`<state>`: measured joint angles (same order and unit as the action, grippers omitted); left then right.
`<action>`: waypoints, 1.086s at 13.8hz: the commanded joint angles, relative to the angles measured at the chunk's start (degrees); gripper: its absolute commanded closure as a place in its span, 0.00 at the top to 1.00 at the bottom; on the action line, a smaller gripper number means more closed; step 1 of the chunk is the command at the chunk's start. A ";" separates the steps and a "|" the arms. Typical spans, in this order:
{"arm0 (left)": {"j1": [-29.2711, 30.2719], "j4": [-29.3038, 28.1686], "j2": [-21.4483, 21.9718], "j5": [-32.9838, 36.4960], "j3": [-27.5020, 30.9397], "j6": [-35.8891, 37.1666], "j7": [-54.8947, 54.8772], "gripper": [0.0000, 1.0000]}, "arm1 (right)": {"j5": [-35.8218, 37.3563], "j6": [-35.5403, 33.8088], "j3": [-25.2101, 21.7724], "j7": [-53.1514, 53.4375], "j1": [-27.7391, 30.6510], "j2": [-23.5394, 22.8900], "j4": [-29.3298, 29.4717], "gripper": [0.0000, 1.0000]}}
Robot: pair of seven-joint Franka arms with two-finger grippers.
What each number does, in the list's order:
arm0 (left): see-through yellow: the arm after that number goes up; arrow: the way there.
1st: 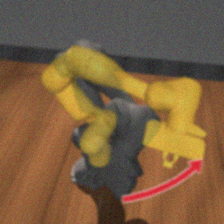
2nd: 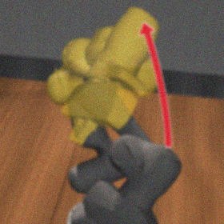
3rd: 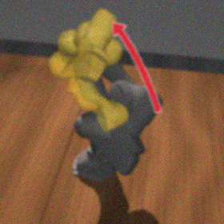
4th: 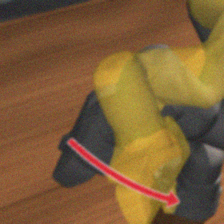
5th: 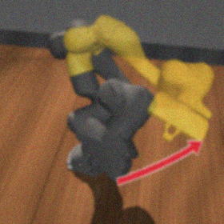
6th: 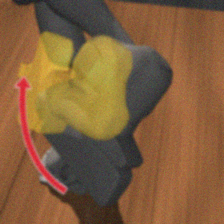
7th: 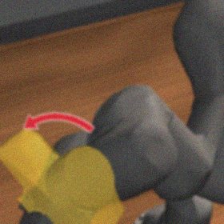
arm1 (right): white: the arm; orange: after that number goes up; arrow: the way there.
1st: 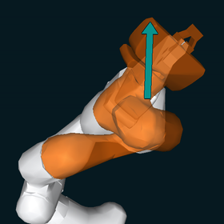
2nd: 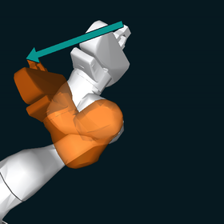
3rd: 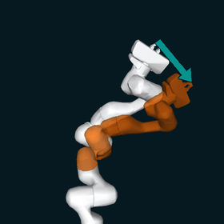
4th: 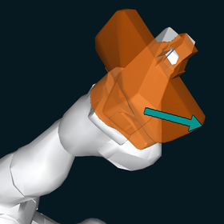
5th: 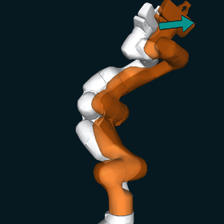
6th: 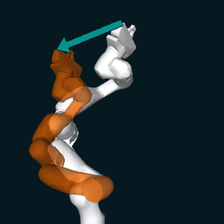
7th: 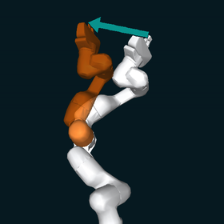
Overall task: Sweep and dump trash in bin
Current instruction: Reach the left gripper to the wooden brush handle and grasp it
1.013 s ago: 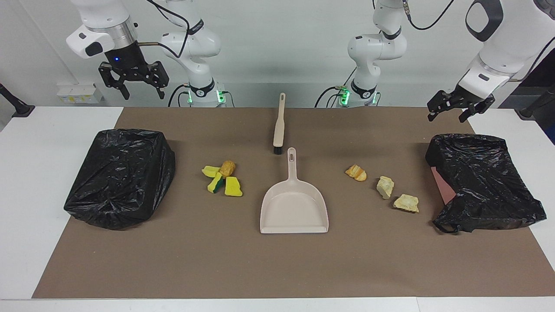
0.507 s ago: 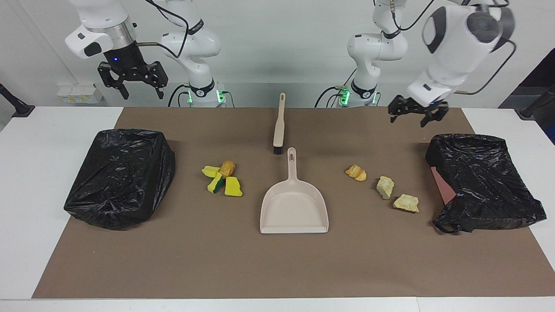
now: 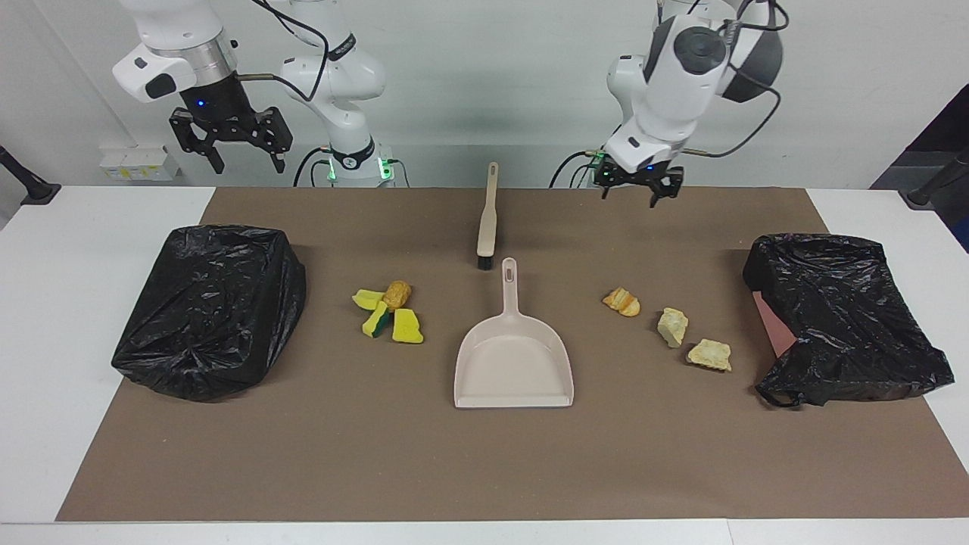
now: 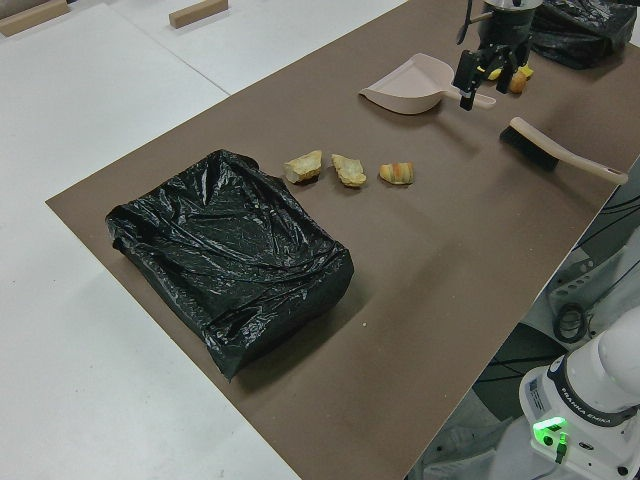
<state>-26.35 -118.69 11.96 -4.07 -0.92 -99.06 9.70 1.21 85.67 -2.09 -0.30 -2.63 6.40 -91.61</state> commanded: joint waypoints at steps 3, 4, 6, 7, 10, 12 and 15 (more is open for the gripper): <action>-12.99 -9.19 3.33 -1.03 1.09 -9.92 12.42 1.00 | -1.30 0.73 0.24 -1.11 0.87 1.34 -1.73 1.00; -15.46 -10.41 3.33 -1.03 1.09 -11.75 14.71 1.00 | -1.30 0.81 0.15 -1.11 0.61 1.34 -1.65 1.00; -21.08 -12.70 2.11 -1.03 1.09 -16.66 21.03 1.00 | -1.30 0.81 0.15 -1.02 0.52 1.34 -1.65 1.00; -23.80 -14.36 1.14 -1.03 1.09 -20.26 23.85 1.00 | -1.30 0.90 0.24 -1.11 0.52 1.34 -1.65 1.00; -28.39 -18.24 0.17 -1.03 1.09 -27.23 27.12 1.00 | -1.30 0.55 0.24 -1.46 0.34 1.34 -1.56 1.00; -31.29 -18.51 -2.28 -1.03 1.01 -29.95 27.91 1.00 | -1.30 0.81 0.24 -1.37 0.34 1.34 -1.65 1.00; -35.33 -18.86 -5.45 -1.03 1.01 -34.09 33.44 1.00 | -1.30 0.47 0.15 -1.63 0.34 1.34 -1.56 1.00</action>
<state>-58.53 -136.71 7.92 -4.75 -0.99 -130.00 39.69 1.21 85.68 -1.97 -0.30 -2.71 6.40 -91.63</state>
